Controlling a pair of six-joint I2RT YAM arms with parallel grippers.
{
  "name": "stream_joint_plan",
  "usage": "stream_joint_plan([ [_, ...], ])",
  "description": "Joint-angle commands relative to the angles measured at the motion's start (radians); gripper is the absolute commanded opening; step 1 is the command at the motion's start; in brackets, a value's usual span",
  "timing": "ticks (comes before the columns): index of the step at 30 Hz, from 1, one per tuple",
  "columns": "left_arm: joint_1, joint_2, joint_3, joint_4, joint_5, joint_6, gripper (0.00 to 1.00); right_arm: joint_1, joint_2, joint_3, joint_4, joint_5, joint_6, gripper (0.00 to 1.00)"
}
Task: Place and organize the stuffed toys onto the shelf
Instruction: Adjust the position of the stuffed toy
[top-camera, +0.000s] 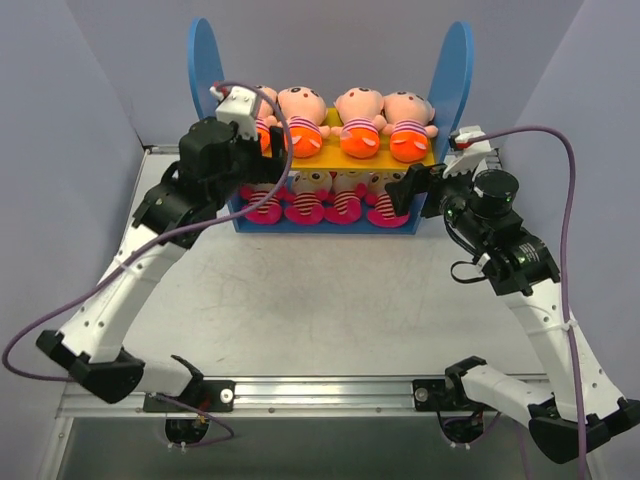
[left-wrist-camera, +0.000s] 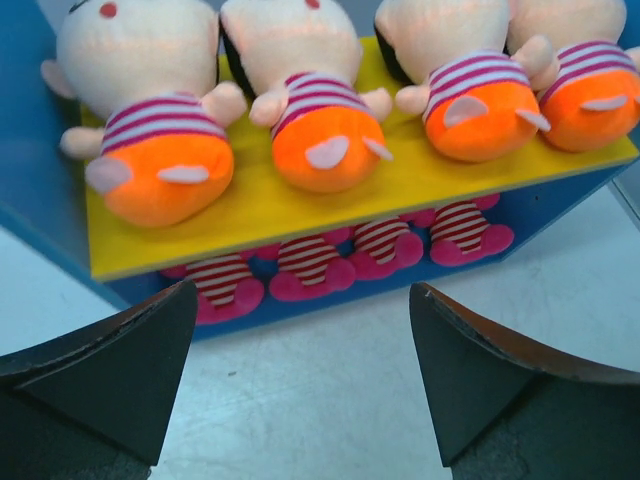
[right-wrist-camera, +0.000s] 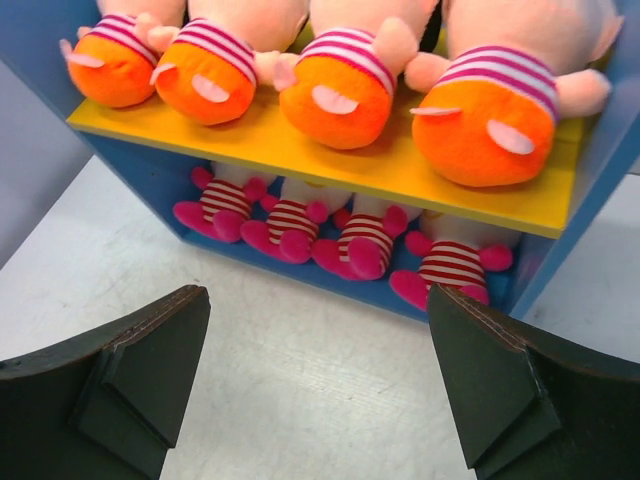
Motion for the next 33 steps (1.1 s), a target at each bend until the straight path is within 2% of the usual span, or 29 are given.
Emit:
stream_joint_plan([
  [1, 0.013, -0.17, -0.138, 0.018, -0.026, -0.028, 0.95, -0.006, -0.018, 0.045, 0.0, 0.119, -0.048, 0.94],
  [8, 0.018, -0.534, -0.521, 0.038, -0.178, 0.014, 0.96, -0.008, -0.104, -0.021, 0.008, 0.3, -0.086, 0.95],
  [12, 0.018, -0.76, -0.658, 0.025, -0.297, 0.018, 0.94, -0.008, -0.209, -0.082, 0.011, 0.408, -0.099, 0.96],
  [22, 0.018, -1.132, -0.865, -0.089, -0.456, 0.029, 0.94, -0.006, -0.519, -0.254, -0.015, 0.631, -0.154, 1.0],
  [26, 0.018, -1.226, -0.908, -0.134, -0.485, -0.003, 0.94, -0.005, -0.643, -0.335, -0.02, 0.648, -0.161, 0.99],
  [33, 0.016, -1.365, -1.014, -0.082, -0.49, -0.045, 0.94, -0.005, -0.811, -0.485, 0.002, 0.676, -0.151, 0.99],
])
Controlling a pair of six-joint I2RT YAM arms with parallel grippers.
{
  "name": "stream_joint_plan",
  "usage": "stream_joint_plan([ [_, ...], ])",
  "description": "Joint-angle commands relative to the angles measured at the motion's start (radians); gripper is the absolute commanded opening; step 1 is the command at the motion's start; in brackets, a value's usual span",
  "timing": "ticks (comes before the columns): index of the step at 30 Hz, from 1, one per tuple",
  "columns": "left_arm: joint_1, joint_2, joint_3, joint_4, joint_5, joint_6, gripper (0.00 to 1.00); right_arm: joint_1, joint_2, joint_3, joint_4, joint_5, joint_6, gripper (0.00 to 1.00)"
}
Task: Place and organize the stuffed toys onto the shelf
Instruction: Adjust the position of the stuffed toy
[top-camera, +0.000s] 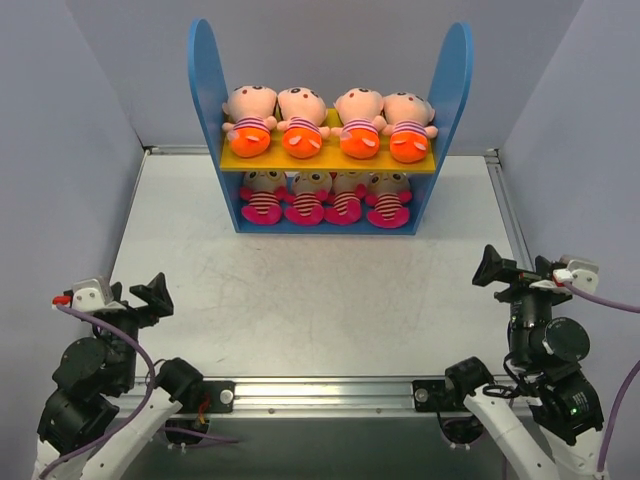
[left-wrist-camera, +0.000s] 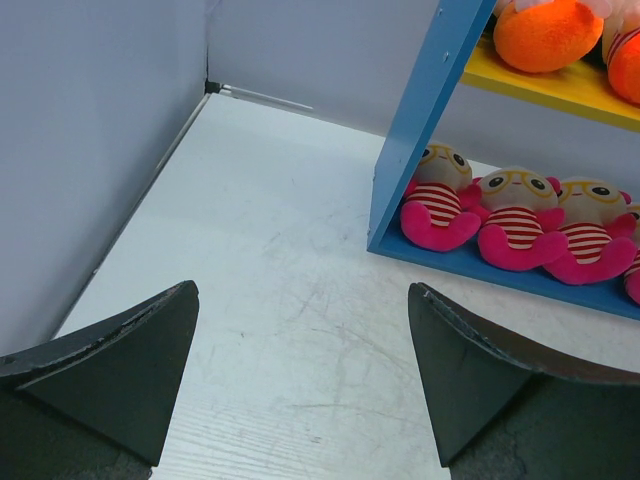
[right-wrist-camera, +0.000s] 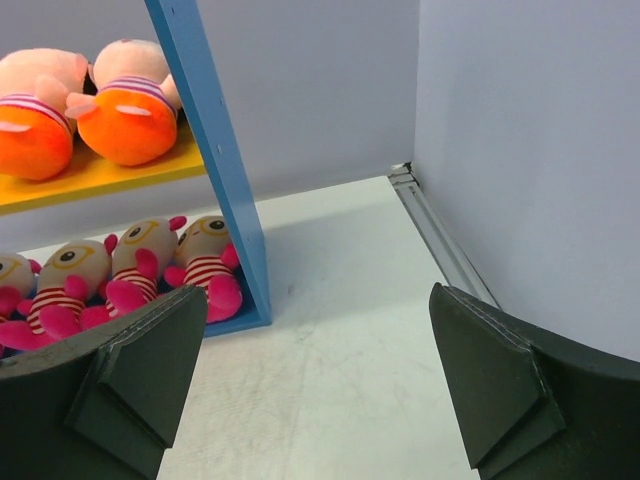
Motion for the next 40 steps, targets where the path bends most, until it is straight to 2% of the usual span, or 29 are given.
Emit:
stream_joint_plan([
  [1, 0.005, -0.026, -0.027, 0.036, -0.016, -0.035, 0.94, -0.006, -0.05, -0.053, 0.042, 0.036, -0.008, 1.0],
  [13, 0.044, 0.006, -0.074, 0.088, 0.022, -0.015, 0.94, -0.006, -0.179, -0.144, 0.077, 0.018, -0.007, 0.99],
  [17, 0.101, 0.02, -0.085, 0.107, 0.074, 0.002, 0.94, -0.006, -0.187, -0.145, 0.079, -0.005, -0.018, 0.99],
  [25, 0.285, 0.025, -0.105, 0.154, 0.226, 0.022, 0.94, -0.01, -0.181, -0.145, 0.079, -0.021, -0.024, 1.0],
  [40, 0.292, 0.0, -0.111, 0.157, 0.208, 0.031, 0.94, -0.018, -0.173, -0.145, 0.083, -0.038, -0.027, 0.99],
])
